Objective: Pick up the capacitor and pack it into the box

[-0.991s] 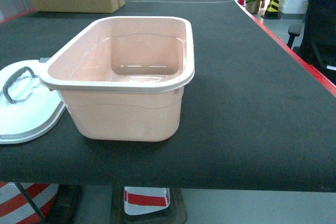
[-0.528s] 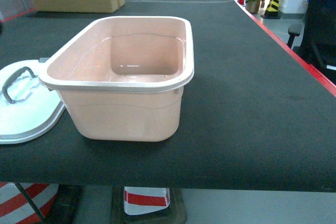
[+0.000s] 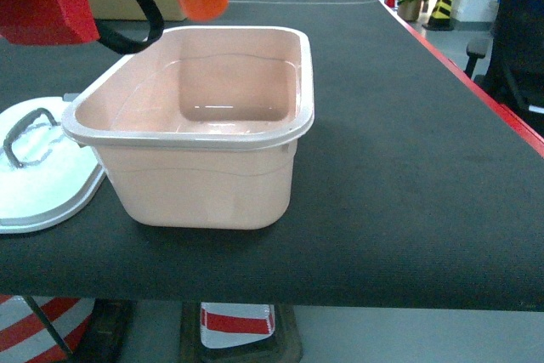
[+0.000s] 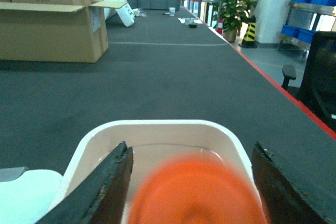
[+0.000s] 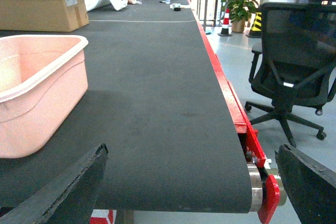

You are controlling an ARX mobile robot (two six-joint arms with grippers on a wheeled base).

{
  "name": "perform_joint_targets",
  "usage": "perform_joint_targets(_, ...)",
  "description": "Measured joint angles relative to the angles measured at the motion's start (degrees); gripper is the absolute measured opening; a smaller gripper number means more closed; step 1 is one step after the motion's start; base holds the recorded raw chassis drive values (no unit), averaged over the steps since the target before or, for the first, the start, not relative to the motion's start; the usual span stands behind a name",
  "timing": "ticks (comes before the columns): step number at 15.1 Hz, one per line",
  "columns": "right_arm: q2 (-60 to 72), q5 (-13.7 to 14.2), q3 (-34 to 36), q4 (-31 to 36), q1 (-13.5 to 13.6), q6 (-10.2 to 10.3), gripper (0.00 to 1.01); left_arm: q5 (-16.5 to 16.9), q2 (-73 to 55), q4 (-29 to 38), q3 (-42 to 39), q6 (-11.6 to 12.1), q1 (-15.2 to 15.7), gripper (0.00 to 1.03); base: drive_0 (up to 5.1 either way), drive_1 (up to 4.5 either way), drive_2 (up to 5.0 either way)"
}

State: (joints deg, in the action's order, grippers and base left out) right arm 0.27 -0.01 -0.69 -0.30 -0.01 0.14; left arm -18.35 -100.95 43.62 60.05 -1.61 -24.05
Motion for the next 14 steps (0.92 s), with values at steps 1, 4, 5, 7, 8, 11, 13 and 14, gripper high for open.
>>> perform_joint_targets(1,0.0,0.0,0.0,-0.02,0.0,0.0,0.98,0.04,0.0,-0.11,0.24,0.0,-0.04,0.7,0.0,0.0,0.0)
perform_joint_targets(4,0.0,0.0,0.0,0.0,0.0,0.0,0.98,0.63,-0.66,0.0,0.28,0.04,-0.13,1.0,0.0,0.0,0.0)
perform_joint_targets(5,0.0,0.0,0.0,0.0,0.0,0.0,0.98,0.9,-0.61,0.61,-0.68,-0.02,-0.09,0.97,0.0,0.0,0.0)
perform_joint_targets(7,0.0,0.0,0.0,-0.02,0.0,0.0,0.98,2.75,3.1,-0.44,-4.68,-0.09,2.03,0.98,0.0,0.0,0.0)
perform_joint_targets(8,0.0,0.0,0.0,0.0,0.0,0.0,0.98,4.28,6.97,-0.37,-7.48,0.09,4.85,0.98,0.0,0.0,0.0)
perform_joint_targets(11,0.0,0.0,0.0,-0.02,0.0,0.0,0.98,11.13,16.28,-2.6,-15.43,0.81,20.33,0.98,0.0,0.0,0.0)
perform_joint_targets(13,0.0,0.0,0.02,-0.02,0.0,0.0,0.98,15.43,12.02,-5.14,-15.61,1.22,27.91,0.98,0.0,0.0,0.0)
perform_joint_targets(14,0.0,0.0,0.0,-0.02,0.0,0.0,0.98,15.91,8.44,-5.07,-14.23,2.1,30.4,0.98,0.0,0.0,0.0)
